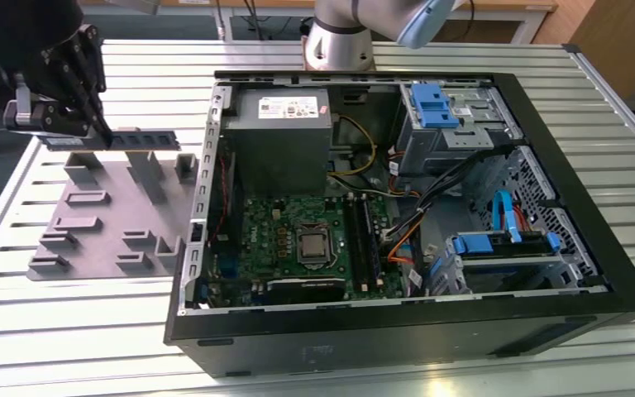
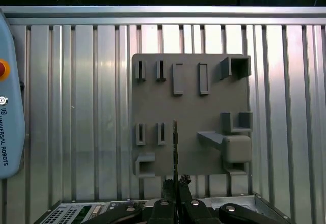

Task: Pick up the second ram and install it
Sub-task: 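Pick up the second ram and move it above second insertion slot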

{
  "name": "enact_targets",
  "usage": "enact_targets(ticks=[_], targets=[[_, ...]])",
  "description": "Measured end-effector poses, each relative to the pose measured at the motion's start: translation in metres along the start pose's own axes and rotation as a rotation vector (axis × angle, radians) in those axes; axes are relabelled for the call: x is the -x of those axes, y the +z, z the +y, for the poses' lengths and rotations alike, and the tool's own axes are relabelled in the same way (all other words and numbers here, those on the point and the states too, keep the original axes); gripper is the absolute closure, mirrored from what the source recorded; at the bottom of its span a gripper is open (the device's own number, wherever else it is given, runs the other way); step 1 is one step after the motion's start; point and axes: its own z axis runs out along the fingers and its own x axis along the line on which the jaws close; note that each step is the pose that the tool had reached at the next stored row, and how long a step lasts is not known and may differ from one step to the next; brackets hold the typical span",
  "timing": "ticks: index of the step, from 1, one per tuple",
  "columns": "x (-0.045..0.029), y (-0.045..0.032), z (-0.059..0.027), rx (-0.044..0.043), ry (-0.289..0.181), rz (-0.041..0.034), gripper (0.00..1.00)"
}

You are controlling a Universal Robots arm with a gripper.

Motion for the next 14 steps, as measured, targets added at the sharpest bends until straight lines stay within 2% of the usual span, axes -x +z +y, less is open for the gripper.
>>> enact_targets(ticks=[14], targets=[[0.0009,-0.0008,-0.0218,0.0,0.0,0.0,0.86]])
